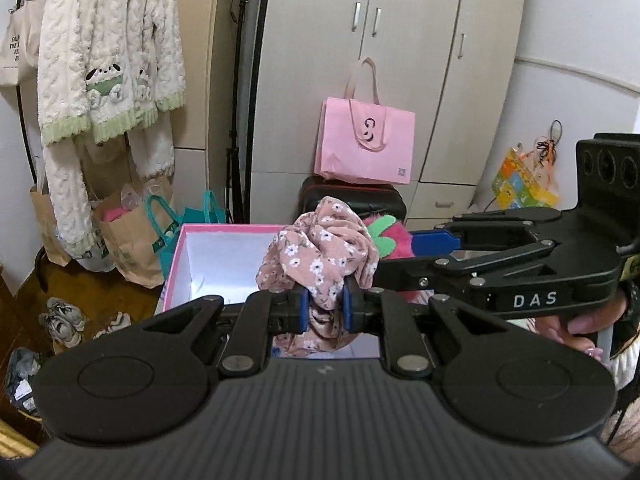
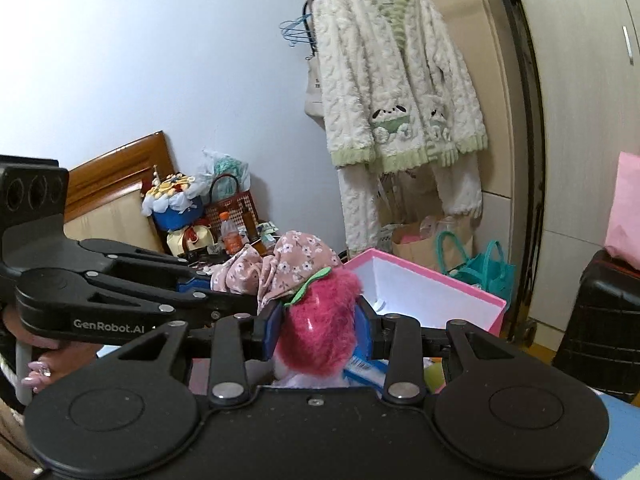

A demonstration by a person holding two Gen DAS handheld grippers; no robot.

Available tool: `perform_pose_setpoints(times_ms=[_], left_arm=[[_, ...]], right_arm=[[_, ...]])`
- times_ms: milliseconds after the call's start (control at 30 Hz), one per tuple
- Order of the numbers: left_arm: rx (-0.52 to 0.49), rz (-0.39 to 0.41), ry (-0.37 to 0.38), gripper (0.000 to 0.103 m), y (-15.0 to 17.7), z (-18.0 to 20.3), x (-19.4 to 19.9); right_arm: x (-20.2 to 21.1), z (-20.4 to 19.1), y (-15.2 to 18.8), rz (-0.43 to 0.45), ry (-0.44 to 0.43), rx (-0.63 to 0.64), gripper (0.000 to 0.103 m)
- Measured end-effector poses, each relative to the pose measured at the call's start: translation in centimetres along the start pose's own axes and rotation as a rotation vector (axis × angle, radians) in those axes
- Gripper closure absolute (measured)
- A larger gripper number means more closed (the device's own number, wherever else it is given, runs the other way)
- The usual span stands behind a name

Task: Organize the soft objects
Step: 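Lift the cloth and strawberry plush and carry both over the pink box, then open both tools to drop the cloth and strawberry plush into the box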

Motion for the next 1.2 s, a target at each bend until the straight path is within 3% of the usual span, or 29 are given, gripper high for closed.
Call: perform_pose_setpoints(times_ms=[333,633,833,933,1000,1067,1200], left_arm=[[0.067,-0.111,0.049,0.088,1.5,-4.7,-8.4],[-0.003,-0.264,-0.116,0.088,3.0,-6.3,-12.0],[-0.058,-0.293,-0.178,0.088,3.0,-6.3,-13.5],[-0.047,-0.288,-0.179,0.082,2.9,-6.4,-13.9],[-0.065,-0.272,-0.203,0.071,2.6,-6.2,-13.2],[-0.098,-0.248,-0.219,0.059,2.3,-5.8,-12.2],[-0.099,-0.219,-0.257,0.047,1.9,-5.6,-9.8]], right_arm=[[-7.4,5.5,-0.6,-0.113,0.055,-0.024,0.060],[-12.3,7.2,1.0,-0.279,0.099,-0.014,0.060],[-14.2,7.3,2.0,-0.358,0.177,0.031,0.060],[-14.7,7.9,2.1,-0.381,0.183,0.007,0.057],[-14.7,8.1,2.2,-0.379,0.180,0.003,0.056],[-14.3,7.8,2.2,-0.357,0.203,0.033,0.054],[-12.5,7.0,1.9,-0.289,0.267,0.102,0.047]])
Point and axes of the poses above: each gripper's, at about its wrist camera, not at the fingertips, and x roughly against the way its jaws point, z to its right, y to its underside, the point moved 7 cm from there along -x, roughly the way its jaws point, and after that the axes turned 11 degrees about -x, right-handed, at the moved point
